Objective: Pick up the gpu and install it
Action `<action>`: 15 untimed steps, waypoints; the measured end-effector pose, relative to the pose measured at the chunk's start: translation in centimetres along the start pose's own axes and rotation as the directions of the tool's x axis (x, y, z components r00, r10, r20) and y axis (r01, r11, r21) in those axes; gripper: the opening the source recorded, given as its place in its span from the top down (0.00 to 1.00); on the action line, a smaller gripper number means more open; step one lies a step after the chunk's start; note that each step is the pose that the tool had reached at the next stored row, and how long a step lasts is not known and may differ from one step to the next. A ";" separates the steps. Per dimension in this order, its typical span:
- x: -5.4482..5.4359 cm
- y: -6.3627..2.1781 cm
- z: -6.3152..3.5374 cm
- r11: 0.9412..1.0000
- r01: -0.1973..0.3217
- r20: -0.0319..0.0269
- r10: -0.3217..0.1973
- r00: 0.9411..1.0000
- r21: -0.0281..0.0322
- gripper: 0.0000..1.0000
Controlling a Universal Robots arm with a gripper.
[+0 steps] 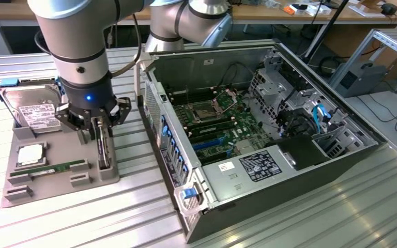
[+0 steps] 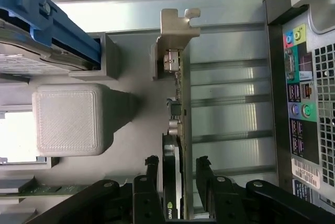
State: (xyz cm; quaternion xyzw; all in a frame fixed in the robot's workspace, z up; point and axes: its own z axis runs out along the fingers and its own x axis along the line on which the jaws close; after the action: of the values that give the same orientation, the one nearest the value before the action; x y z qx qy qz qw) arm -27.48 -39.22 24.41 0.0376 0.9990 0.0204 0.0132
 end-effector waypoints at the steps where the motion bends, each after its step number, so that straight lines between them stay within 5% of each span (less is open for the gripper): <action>1: 0.0 0.15 0.13 1.000 0.000 0.000 0.000 1.000 0.000 0.58; 6: 0.0 0.14 0.30 1.000 0.000 0.000 0.000 1.000 0.000 0.59; 9: 0.0 0.14 0.30 1.000 0.000 0.000 0.000 1.000 0.000 0.73; 15: 0.0 0.15 0.19 1.000 0.000 0.000 0.000 1.000 0.000 0.73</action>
State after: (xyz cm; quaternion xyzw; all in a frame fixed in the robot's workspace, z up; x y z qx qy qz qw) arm -27.50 -39.06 24.23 0.0376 0.9990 0.0203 0.0132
